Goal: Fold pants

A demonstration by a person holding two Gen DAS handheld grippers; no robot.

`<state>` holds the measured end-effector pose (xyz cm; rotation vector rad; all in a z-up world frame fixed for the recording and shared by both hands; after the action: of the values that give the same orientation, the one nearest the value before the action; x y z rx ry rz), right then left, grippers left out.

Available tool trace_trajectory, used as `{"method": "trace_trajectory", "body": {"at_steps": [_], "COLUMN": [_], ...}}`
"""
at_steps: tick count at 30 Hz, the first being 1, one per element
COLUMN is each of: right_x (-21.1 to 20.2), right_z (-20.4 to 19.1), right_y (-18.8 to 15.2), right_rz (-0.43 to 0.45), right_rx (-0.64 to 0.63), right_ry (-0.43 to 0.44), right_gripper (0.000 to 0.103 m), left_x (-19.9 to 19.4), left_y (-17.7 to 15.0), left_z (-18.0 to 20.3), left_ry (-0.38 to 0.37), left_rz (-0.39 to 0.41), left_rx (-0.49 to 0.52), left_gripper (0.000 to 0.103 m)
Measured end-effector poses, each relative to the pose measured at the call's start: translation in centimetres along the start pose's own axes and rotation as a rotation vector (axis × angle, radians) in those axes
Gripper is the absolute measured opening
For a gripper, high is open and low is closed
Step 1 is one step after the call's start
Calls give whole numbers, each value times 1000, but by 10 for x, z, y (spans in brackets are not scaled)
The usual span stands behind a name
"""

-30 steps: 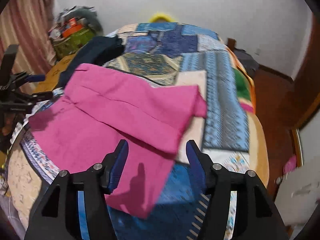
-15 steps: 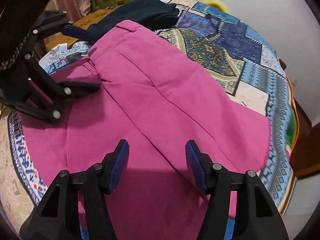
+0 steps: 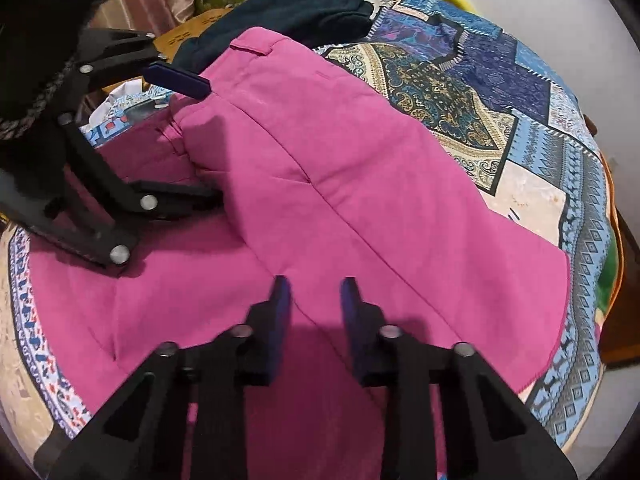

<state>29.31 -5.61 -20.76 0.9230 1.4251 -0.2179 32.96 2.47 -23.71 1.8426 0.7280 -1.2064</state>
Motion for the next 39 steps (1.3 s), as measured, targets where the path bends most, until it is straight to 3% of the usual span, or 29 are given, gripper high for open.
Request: {"method": "trace_trajectory", "body": {"at_steps": [3,6,8,11,13,15,19,21,23,24,29,31,33,39], "right_x": [1,-4,-14,-26,-34,-39,-46,-46,-44,-44,-32,-32,-37,-71], "right_z": [1,6,10,14,16,14,4,2,1,0,-6,-4,1,2], "right_y": [1,4,5,10,14,15,14,14,14,14,18,18,18,10], "right_rz": [10,37,76,105,125,143,173,174,170,176,178,196,206,304], "right_rx": [9,49,73,106,110,99,48,53,66,62,-5,-1,28,56], "right_ry": [3,13,17,37,39,56,5,17,24,13,-105,-136,-123,-73], "right_gripper": [5,3,3,3,3,4,8,27,39,40,39,34,10,5], "left_x": [-1,-1,-1,-2,-3,-6,-19,-29,-38,-43,-53,-56,-57,-74], "left_y": [0,1,2,6,8,11,14,16,18,20,24,23,21,5], "left_z": [2,4,4,7,8,10,5,0,-4,-7,-12,-12,-10,-4], "left_ry": [0,9,12,36,73,94,103,81,61,45,6,8,4,-35], "left_rz": [6,15,17,21,21,43,86,114,132,142,160,164,165,199], "left_rx": [16,55,64,85,95,96,68,38,9,-11,-54,-59,-59,-86], "left_gripper": [91,91,85,56,22,16,12,12,11,11,11,11,11,11]}}
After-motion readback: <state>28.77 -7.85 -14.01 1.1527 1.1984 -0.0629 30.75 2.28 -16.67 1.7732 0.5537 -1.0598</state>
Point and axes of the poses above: each gripper's, at about its wrist camera, not at the fingertips, and x roughly the way its jaws point, z to its right, y to its top, the point moved 2 cm from there along x, roughly the way its jaws point, and after that the axes turned 5 degrees about x, right-handed, at the moved point
